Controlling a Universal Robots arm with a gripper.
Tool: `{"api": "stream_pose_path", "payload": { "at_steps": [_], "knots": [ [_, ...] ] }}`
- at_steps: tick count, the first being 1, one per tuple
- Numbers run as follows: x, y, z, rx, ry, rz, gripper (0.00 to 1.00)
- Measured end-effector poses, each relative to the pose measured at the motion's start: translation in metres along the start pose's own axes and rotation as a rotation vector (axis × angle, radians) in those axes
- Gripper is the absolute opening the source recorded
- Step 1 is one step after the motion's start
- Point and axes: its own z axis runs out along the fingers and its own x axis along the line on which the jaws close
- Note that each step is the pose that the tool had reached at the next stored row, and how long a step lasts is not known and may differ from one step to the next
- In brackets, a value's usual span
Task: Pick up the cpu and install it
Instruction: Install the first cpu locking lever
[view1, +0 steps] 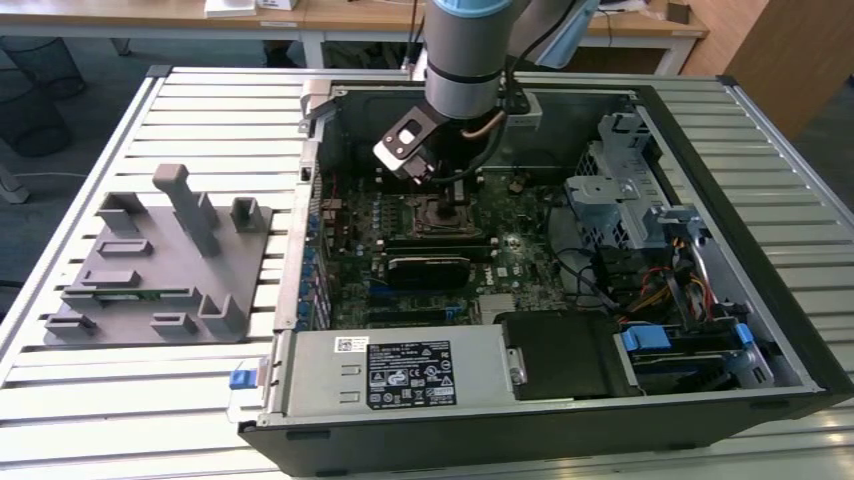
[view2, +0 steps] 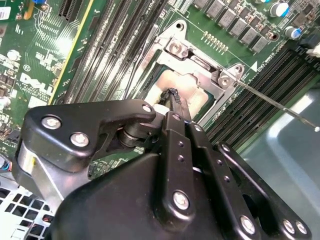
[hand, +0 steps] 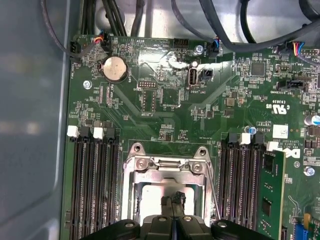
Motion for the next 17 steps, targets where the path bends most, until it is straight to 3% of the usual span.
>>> {"api": "stream_pose_path", "payload": {
  "at_steps": [8, 17],
  "knots": [
    [0.0, 0.001, -0.0009, 0.0001, -0.0002, 0.0, 0.11],
    [0.0001, 0.001, -0.0073, 0.0, 0.0, 0.0, 0.11]
  ]
}}
